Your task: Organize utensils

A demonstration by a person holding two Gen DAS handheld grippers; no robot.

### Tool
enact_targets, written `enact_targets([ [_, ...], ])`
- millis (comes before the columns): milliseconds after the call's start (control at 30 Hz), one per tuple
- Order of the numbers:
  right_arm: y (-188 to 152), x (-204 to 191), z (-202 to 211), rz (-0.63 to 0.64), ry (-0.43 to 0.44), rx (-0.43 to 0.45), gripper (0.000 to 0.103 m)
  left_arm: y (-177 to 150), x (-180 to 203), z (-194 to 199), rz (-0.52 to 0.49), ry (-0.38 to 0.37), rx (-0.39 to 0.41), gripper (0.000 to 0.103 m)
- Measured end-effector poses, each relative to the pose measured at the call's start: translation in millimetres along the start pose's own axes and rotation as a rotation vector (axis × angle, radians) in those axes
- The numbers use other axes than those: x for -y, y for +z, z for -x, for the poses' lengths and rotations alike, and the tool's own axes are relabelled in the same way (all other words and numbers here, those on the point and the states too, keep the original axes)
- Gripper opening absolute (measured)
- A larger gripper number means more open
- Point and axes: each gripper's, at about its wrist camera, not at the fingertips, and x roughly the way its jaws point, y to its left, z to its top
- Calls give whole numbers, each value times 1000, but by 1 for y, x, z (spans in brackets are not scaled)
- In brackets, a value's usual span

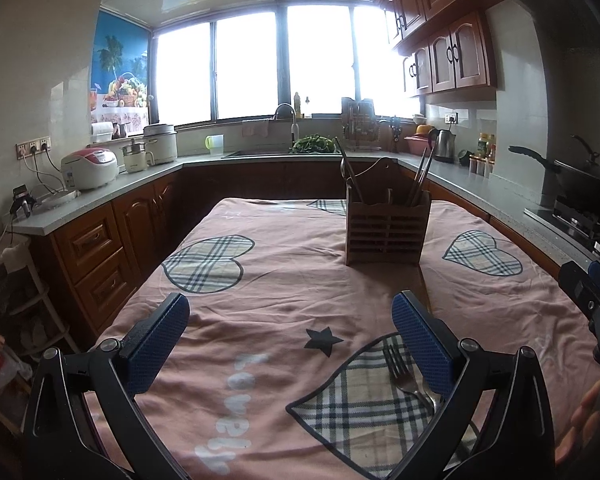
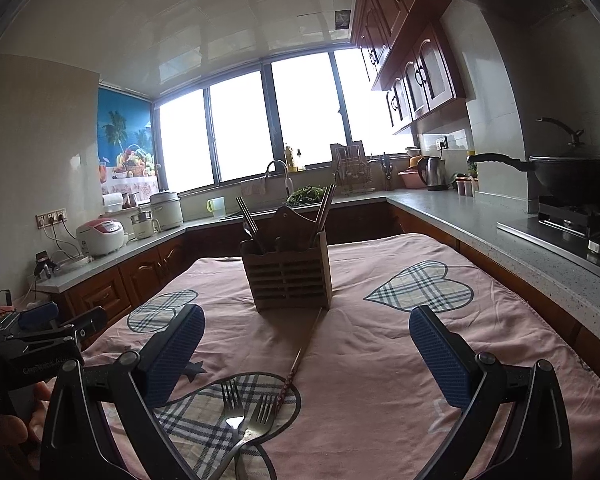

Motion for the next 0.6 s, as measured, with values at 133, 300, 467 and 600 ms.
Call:
enact_targets([
  [133,0,-5,0,25,-3,7,103,-2,-4,2,12,-2,5,103],
  [300,-1,-6,0,28,0,3,103,-2,-6,3,22,-2,4,103],
  [467,-1,-3,-4,21,0,-15,103,-1,-6,2,21,-5,-10,103],
  [600,-2,-2,-10,25,0,-32,103,-1,-8,4,31,-9,-7,103],
])
